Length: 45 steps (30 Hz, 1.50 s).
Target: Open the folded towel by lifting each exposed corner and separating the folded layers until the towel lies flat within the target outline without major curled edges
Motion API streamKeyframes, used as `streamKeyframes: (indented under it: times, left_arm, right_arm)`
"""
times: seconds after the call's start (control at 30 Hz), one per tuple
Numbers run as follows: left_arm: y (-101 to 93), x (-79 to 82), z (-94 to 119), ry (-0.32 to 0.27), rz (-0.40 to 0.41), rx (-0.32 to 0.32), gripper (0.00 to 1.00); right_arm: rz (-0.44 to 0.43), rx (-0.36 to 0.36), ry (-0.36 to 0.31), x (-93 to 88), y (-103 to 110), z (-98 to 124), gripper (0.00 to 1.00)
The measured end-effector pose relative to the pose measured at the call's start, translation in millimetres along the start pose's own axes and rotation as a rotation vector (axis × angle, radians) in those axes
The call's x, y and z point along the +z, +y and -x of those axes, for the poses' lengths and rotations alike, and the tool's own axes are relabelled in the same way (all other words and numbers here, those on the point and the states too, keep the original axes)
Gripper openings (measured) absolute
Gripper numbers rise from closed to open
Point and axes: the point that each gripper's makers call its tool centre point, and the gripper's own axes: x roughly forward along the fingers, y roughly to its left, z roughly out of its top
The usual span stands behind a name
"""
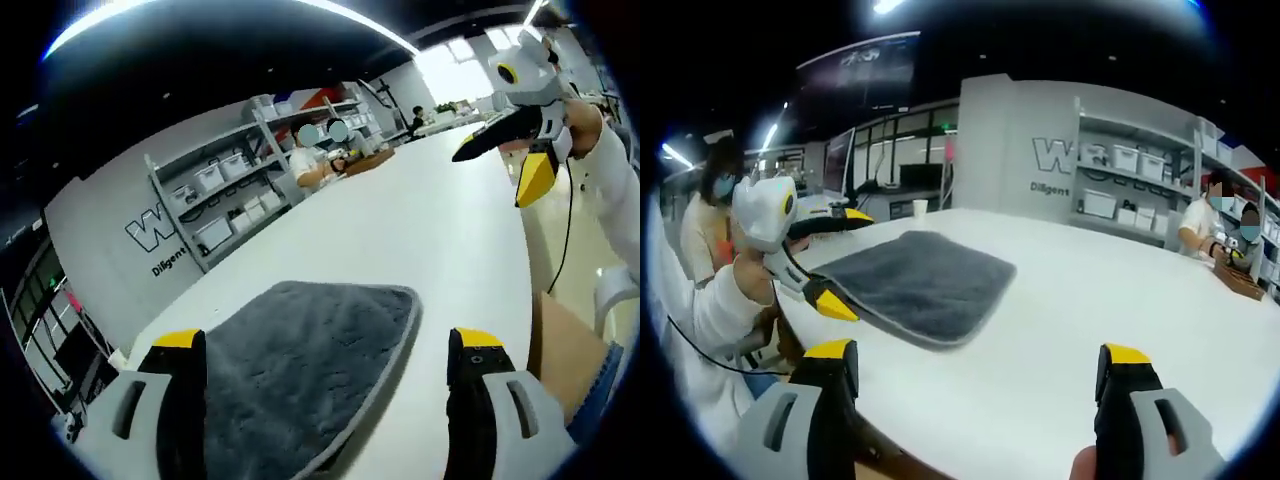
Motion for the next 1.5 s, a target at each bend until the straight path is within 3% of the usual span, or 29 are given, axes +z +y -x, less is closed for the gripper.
streamKeyframes:
  times: [0.2, 0.43, 0.77, 0.97, 1.13, 1.37, 1.5]
  left_arm:
    - [-19.5, 12.5, -31, 0.001, -0.112, 0.008, 0.98]
    - [-37.8, 10.1, -57, 0.042, -0.183, -0.008, 0.93]
    - [-42.3, 0.3, -70, 0.054, -0.236, 0.020, 0.81]
    - [-48.9, 0.0, -73, 0.061, -0.296, 0.024, 0.68]
    - [-61.2, 0.5, -76, 0.051, -0.341, -0.020, 0.54]
    - [-78.0, -6.3, -81, 0.087, -0.399, -0.112, 0.27]
    - [-79.6, -6.0, -83, 0.088, -0.390, -0.128, 0.23]
  right_arm:
    - [-0.008, -0.017, -0.001, -1.0, -5, 3, 0.99]
    - [-0.012, -0.038, 0.004, -2.4, -10, 5, 0.99]
    - [-0.009, -0.052, -0.003, -0.1, -12, 6, 0.99]
    - [-0.011, -0.049, -0.001, -0.4, -11, 5, 0.99]
    - [-0.018, -0.058, -0.011, 1.4, -14, 5, 0.99]
    - [-0.022, -0.058, -0.004, -0.4, -16, 1, 0.99]
    - [-0.023, -0.053, -0.007, 0.8, -15, -1, 0.99]
